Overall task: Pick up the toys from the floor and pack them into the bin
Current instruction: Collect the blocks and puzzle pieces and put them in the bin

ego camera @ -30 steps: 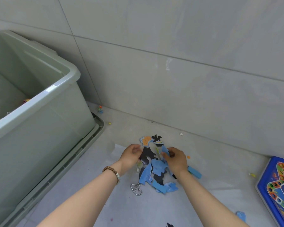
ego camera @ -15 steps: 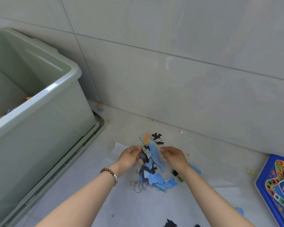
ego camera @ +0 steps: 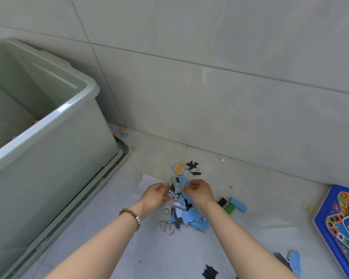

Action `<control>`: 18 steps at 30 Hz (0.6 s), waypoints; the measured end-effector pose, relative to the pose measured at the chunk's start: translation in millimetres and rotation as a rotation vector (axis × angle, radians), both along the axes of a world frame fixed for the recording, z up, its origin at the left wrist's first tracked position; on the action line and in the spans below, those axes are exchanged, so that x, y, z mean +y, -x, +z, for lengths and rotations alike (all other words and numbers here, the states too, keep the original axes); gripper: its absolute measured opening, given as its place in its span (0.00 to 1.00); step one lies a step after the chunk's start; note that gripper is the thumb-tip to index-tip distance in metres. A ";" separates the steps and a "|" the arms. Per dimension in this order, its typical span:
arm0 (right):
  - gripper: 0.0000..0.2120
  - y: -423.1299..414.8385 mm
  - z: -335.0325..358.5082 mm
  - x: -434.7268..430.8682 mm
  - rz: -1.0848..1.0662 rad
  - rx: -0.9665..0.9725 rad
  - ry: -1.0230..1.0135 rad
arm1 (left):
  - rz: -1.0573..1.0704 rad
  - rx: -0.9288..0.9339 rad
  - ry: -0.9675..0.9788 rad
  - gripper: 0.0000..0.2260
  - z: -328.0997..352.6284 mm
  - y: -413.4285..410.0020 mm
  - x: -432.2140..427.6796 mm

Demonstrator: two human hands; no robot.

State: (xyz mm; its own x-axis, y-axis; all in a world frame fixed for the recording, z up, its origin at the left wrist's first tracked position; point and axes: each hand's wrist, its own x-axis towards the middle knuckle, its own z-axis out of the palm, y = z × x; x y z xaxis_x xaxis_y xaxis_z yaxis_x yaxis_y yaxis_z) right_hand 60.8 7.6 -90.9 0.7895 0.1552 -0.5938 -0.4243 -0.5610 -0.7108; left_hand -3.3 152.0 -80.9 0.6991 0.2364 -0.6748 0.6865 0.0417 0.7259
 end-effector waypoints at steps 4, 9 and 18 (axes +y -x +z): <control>0.22 -1.0 -4.1 4.4 -0.034 -0.010 0.041 | -0.002 0.010 0.095 0.15 1.4 -3.1 -6.2; 0.19 0.7 -8.9 0.7 -0.125 -0.003 -0.030 | 0.064 -0.017 0.169 0.12 3.0 -3.5 -14.2; 0.12 -5.7 39.0 -27.4 -0.157 0.015 -0.304 | 0.153 -0.114 0.216 0.11 31.3 -10.5 -18.0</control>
State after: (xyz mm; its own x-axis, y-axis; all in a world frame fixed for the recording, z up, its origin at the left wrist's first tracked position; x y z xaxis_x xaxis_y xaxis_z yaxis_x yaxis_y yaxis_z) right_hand 66.5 -19.9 -51.8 0.8093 0.2040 -0.5508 -0.5005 -0.2513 -0.8285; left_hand 7.2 133.9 -49.6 0.7405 0.2043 -0.6402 0.5751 0.3002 0.7610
